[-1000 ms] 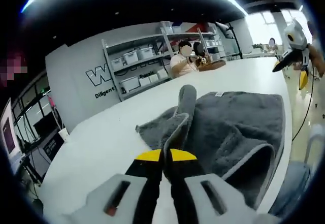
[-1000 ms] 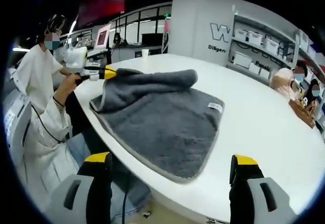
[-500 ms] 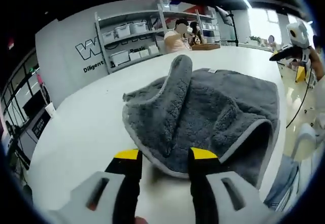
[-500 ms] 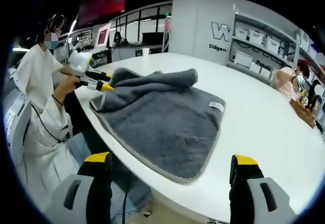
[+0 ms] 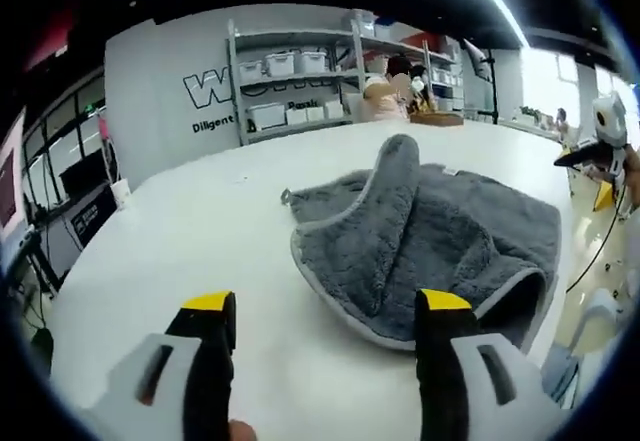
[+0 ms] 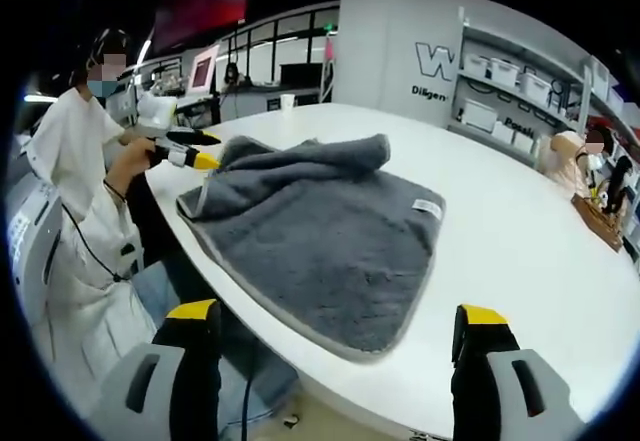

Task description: Open the folded towel by lifting each exposed corner and separating the folded layers until the towel lies flat within the target outline without major curled edges

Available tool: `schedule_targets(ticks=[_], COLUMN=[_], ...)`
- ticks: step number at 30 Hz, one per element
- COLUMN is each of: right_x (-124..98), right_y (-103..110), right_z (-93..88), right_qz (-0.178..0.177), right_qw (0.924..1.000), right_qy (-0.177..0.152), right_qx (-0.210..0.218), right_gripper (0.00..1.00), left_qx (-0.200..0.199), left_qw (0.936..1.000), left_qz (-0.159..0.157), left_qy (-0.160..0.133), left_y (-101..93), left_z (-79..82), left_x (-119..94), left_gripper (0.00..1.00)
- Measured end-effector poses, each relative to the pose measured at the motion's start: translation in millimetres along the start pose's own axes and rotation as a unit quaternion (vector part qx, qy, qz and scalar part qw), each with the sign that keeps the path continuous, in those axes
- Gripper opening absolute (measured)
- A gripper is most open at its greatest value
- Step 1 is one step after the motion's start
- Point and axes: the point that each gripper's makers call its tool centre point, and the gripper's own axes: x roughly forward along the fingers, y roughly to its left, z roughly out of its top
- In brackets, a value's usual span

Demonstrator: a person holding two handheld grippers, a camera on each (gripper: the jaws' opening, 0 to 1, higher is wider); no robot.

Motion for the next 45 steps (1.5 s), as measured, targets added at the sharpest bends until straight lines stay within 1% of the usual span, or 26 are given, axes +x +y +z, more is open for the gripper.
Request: schedule_targets(ticks=[2, 3, 5, 6, 8, 12, 14, 17, 19, 20, 21, 23, 26, 29, 35, 40, 43, 45], right_x=[1, 1, 2, 3, 3, 2, 2, 2, 2, 2, 2, 2, 2, 1, 1, 2, 2, 2], right_y=[1, 1, 1, 2, 1, 0, 0, 0, 0, 0, 0, 0, 0, 0, 0, 1, 1, 1], right_z=[-0.5, -0.4, -0.6, -0.8, -0.9, -1.1, -1.2, -1.0, -0.8, -1.0, -1.0, -1.4, -0.6, 0.0, 0.2, 0.0, 0.0, 0.0], right_qz=[0.001, 0.001, 0.003, 0.003, 0.003, 0.001, 0.001, 0.002, 0.001, 0.001, 0.001, 0.002, 0.002, 0.0, 0.001, 0.001, 0.001, 0.002], right_qw=[1.0, 1.0, 1.0, 1.0, 1.0, 1.0, 1.0, 1.0, 1.0, 1.0, 1.0, 1.0, 1.0, 1.0, 1.0, 1.0, 1.0, 1.0], right_qy=[0.002, 0.002, 0.003, 0.004, 0.004, 0.004, 0.004, 0.004, 0.004, 0.004, 0.004, 0.005, 0.003, 0.002, 0.003, 0.003, 0.003, 0.003], right_qx=[-0.001, -0.001, -0.002, -0.002, -0.002, 0.0, 0.0, -0.001, 0.0, 0.0, 0.001, 0.0, 0.0, 0.001, -0.001, 0.0, 0.0, -0.001], right_gripper=[0.96, 0.95, 0.95, 0.95, 0.95, 0.95, 0.95, 0.95, 0.95, 0.95, 0.95, 0.95, 0.95, 0.95, 0.95, 0.95, 0.95, 0.95], left_qx=[0.005, 0.005, 0.003, -0.003, -0.008, -0.006, -0.009, -0.012, -0.011, -0.006, -0.007, 0.006, 0.01, 0.012, 0.021, 0.027, 0.03, 0.032], left_qw=[0.9998, 0.9998, 0.9997, 0.9995, 0.999, 0.9992, 0.9993, 0.9991, 0.9991, 0.9992, 0.9993, 0.9996, 0.9995, 0.9994, 0.9992, 0.9985, 0.9981, 0.9972], left_qz=[0.017, 0.019, 0.015, 0.005, -0.005, -0.007, -0.016, -0.028, -0.029, -0.024, -0.022, -0.028, -0.028, -0.028, -0.019, 0.003, 0.011, 0.019], left_qy=[-0.006, -0.006, -0.018, -0.03, -0.043, -0.038, -0.033, -0.03, -0.03, -0.033, -0.031, -0.002, -0.006, -0.017, -0.027, -0.047, -0.053, -0.064], left_y=[8.9, 11.0, 12.6, 10.6, 8.5, 9.3, 8.4, 5.4, 3.9, 5.1, 5.2, 3.3, 1.0, 0.4, 6.6, 16.7, 21.0, 24.1], left_z=[6.2, 7.7, 14.5, 19.7, 25.8, 25.8, 23.5, 21.8, 20.4, 20.9, 19.9, 9.3, 7.9, 11.4, 16.9, 28.6, 33.1, 38.5], left_x=[2, 3, 8, 11, 15, 29, 35, 44, 48, 50, 51, 54, 54, 50, 43, 32, 24, 18], left_gripper=[0.69, 0.68, 0.62, 0.59, 0.53, 0.42, 0.37, 0.24, 0.07, 0.01, 0.01, 0.01, 0.01, 0.01, 0.01, 0.01, 0.01, 0.01])
